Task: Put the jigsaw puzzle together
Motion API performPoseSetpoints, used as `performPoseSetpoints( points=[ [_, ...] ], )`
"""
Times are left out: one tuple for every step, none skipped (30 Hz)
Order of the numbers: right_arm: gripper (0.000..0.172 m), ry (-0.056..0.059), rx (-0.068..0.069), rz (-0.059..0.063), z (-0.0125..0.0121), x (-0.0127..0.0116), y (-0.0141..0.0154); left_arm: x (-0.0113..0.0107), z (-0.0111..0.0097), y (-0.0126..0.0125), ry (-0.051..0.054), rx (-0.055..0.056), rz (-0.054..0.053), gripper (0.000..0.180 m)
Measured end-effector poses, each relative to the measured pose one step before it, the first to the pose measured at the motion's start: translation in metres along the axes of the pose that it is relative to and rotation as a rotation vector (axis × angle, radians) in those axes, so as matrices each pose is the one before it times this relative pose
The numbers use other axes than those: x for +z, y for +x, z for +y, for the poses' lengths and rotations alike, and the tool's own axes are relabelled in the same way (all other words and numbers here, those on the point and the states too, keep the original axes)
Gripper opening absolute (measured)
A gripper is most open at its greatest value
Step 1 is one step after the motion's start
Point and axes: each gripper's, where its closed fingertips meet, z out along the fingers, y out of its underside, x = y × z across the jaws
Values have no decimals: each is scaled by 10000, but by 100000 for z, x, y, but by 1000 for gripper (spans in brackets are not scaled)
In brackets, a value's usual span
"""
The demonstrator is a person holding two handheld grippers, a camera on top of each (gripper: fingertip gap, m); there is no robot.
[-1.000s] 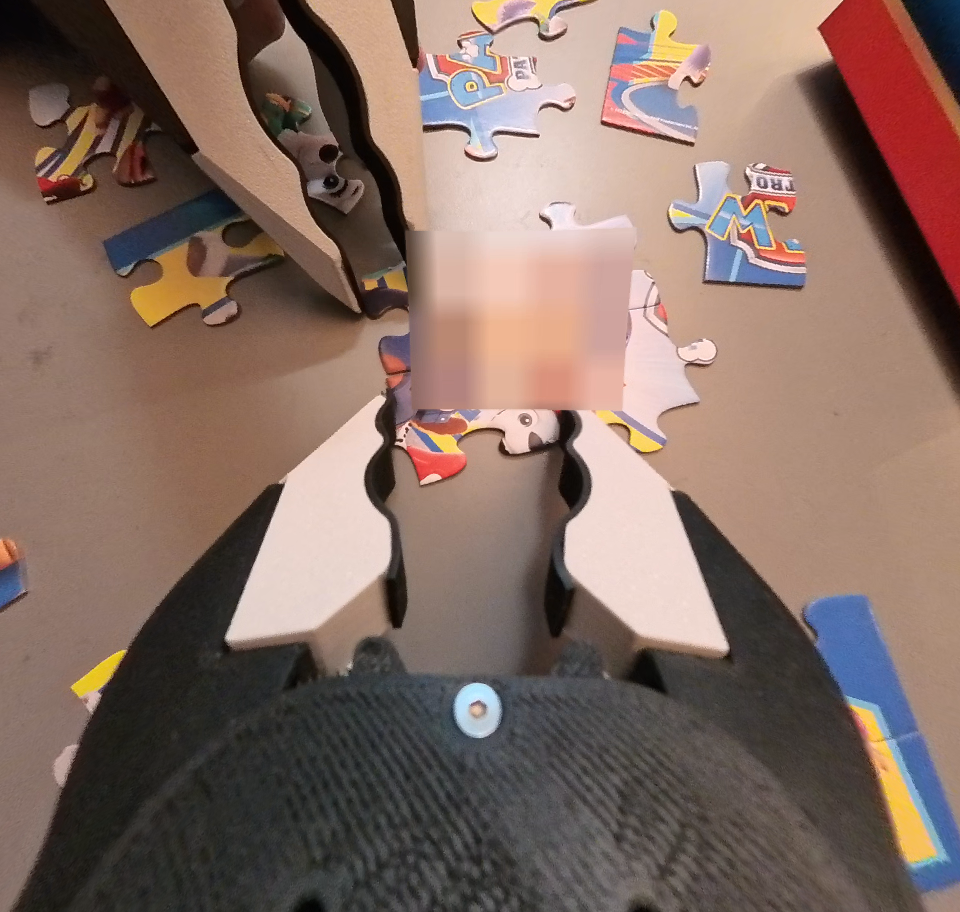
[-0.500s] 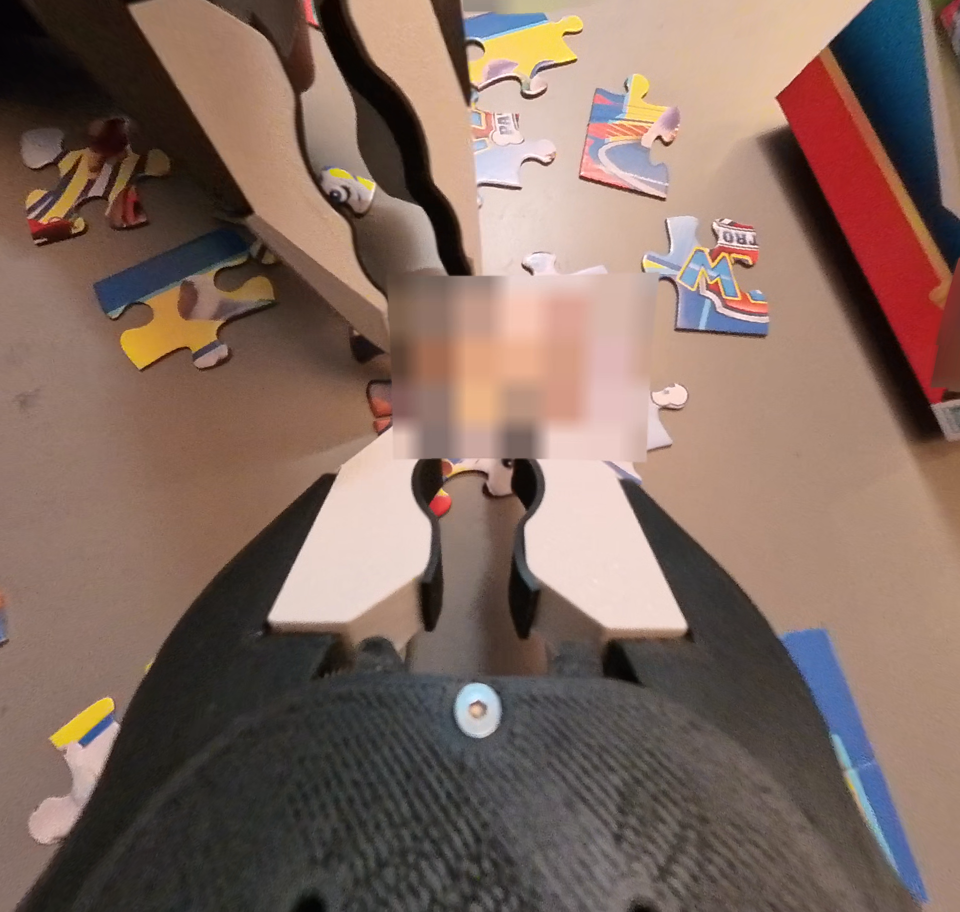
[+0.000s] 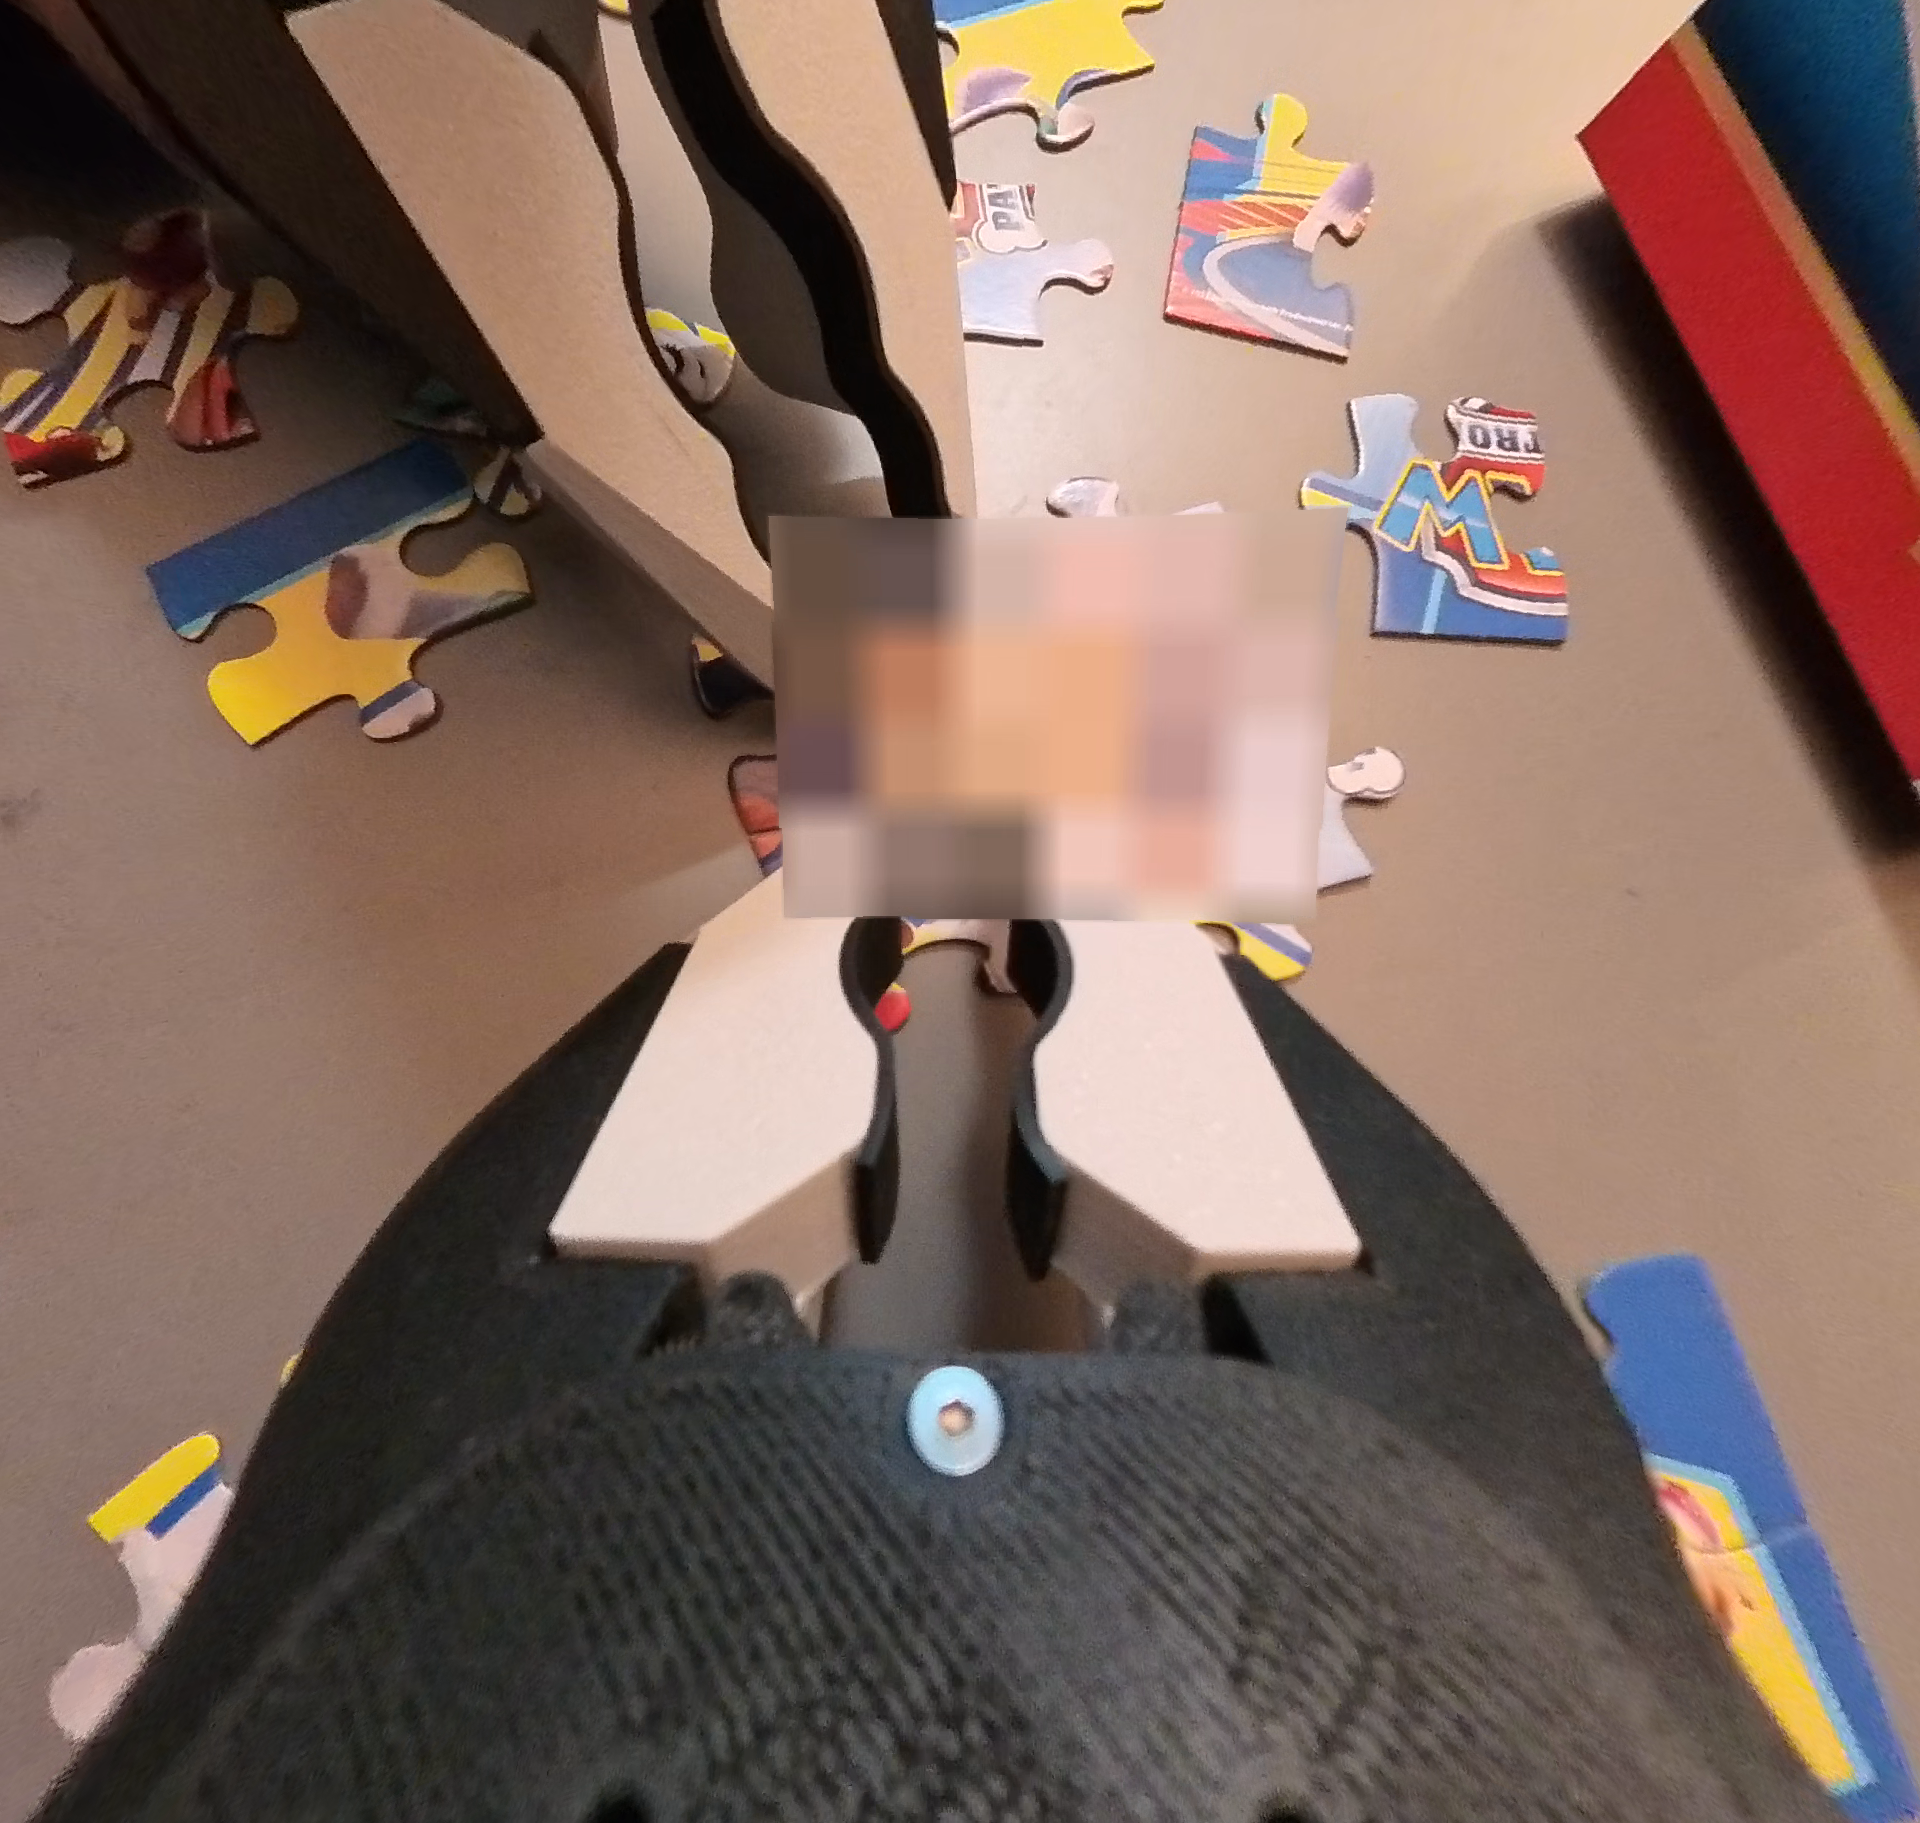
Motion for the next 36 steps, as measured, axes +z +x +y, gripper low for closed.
performPoseSetpoints(
  points=[
    [12, 48, 7, 9, 10, 9, -23, 1, 7, -5, -6, 12, -13, 28],
    [12, 49, 12, 14, 2, -10, 9, 8, 2, -3, -5, 21, -16, 28],
    [11, 46, 35, -31, 6, 3, -53, 4, 1, -9, -2, 11, -16, 28],
    [9, 47, 43, -80, 6, 17, -111, 0, 0, -15, 0, 4, -8, 28],
    [7, 56, 48, -83, 2, 1, -95, -6, 6, 2, 2, 3, -2, 28],
    [6, 59, 83, -42, -6, 9, -8, 3, -6, 2, 4, 0, 1, 28],
    [6, 34, 137, -39, 6, 2, 4, 5, 4, -10, 5, -3, 1, 28],
    [6, 2, 165, -32, 10, 7, 37, -3, -2, 0, 4, -9, 4, 28],
    [5, -22, 158, 11, 28, 4, 113, -3, -3, -4, 3, -13, 6, 28],
    [2, -21, 117, 20, 24, 19, 92, 0, -1, 2, -1, -9, 4, 27],
    [0, 1, 113, -4, 10, 0, 37, 0, -2, -2, -1, -3, 4, 27],
    [0, -7, 155, -37, 14, 13, 9, 5, -4, 3, -2, -2, 0, 27],
    [0, -26, 140, -36, 12, -2, 9, -5, -4, 1, -5, 5, -6, 27],
    [0, -16, 38, -11, 3, 7, 0, 3, -11, 1, -3, 13, -11, 28],
    [0, 0, -29, 14, 1, 2, 3, 1, -5, 5, -5, 18, -13, 28],
    [0, -2, -33, 27, 13, 6, 3, 5, -29, -5, -2, 15, -10, 27],
    [0, -20, -15, 27, 4, 0, -3, 35, -41, -8, 10, -2, -14, 28],
    [0, -22, 14, 20, 1, 3, -3, 47, -60, -12, 17, -16, -19, 28],
    [0, -25, 34, 6, 18, 0, 5, 67, -71, -14, 23, -24, -18, 29],
    [0, -16, 48, -16, 23, 14, -8, 58, -146, -37, 62, -23, -36, 30],
    [0, 25, 87, -35, -9, -3, 6, 46, -251, -99, 124, -37, -79, 31],
    [0, 23, 107, -50, 15, -3, 6, 68, -323, -123, 148, -60, -85, 32],
    [0, 25, 78, -40, -12, -4, 7, 98, -263, -75, 105, -71, -55, 32],
    [0, 22, 25, -19, 3, 4, 1, 130, -182, -26, 42, -41, -38, 33],
    [0, 13, 9, 3, -8, -1, -5, 193, -83, -64, -7, 8, -89, 33],
    [0, -1, -22, 31, -6, -2, 8, 215, 65, -133, -80, 52, -154, 33],
    [0, -6, -97, 65, -7, -1, -6, 242, 176, -106, -132, 104, -156, 33],
    [0, -10, -160, 82, -5, 2, -1, 90, -61, -4, 38, 121, -126, 33],
    [0, -1, -215, 69, -14, -1, 3, 56, 43, 40, -38, 51, -72, 32],
    [0, 14, -212, 35, -6, -31, 21, 22, -33, 74, 28, 11, -16, 31],
    [0, -7, -91, -7, 27, -67, 19, 13, -5, 41, 26, -38, 24, 30],
    [0, -36, 42, 18, 37, -113, 156, -2, -2, 1, 15, -51, 41, 30],
    [0, 46, 118, 84, -79, -128, 323, -10, -6, -2, 6, -64, 53, 30],
    [0, 185, 135, 95, -288, -138, 363, -14, -8, -7, 12, -65, 50, 29],
    [0, 219, 114, 90, -356, -128, 327, 2, -2, 1, 8, -39, 29, 29],
    [0, 112, 39, 124, -253, -60, 317, -5, 2, -5, 1, -4, 4, 29]
  ],
)
